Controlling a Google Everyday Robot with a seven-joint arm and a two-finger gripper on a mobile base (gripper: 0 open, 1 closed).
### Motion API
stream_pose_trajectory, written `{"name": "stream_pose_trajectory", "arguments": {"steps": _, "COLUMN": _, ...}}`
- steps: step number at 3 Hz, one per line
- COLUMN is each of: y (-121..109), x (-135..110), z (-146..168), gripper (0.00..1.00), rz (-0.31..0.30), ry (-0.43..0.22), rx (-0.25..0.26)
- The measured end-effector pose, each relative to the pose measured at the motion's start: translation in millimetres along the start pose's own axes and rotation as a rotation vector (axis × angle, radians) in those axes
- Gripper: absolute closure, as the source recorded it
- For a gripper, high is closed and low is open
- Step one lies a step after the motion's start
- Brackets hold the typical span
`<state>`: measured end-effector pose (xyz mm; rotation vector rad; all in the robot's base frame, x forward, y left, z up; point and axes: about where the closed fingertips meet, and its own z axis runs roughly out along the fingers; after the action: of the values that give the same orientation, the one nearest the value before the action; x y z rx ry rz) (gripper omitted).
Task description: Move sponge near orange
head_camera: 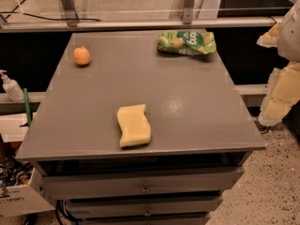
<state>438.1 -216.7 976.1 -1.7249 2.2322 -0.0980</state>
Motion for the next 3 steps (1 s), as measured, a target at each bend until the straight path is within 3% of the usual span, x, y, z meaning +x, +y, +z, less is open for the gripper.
{"name": "stream_pose_trajectory", "arguments": {"steps": 2, "y": 4, "x": -4, "z": 7, "gripper": 0.00, "rz": -0.024, "ry": -0.006, "rx": -0.005}}
{"name": "stream_pose_trajectory", "arguments": {"steps": 3, "y": 20, "x": -14, "z": 27, "gripper": 0.00, "rz": -0.044, "ry": -0.069, "rx": -0.035}}
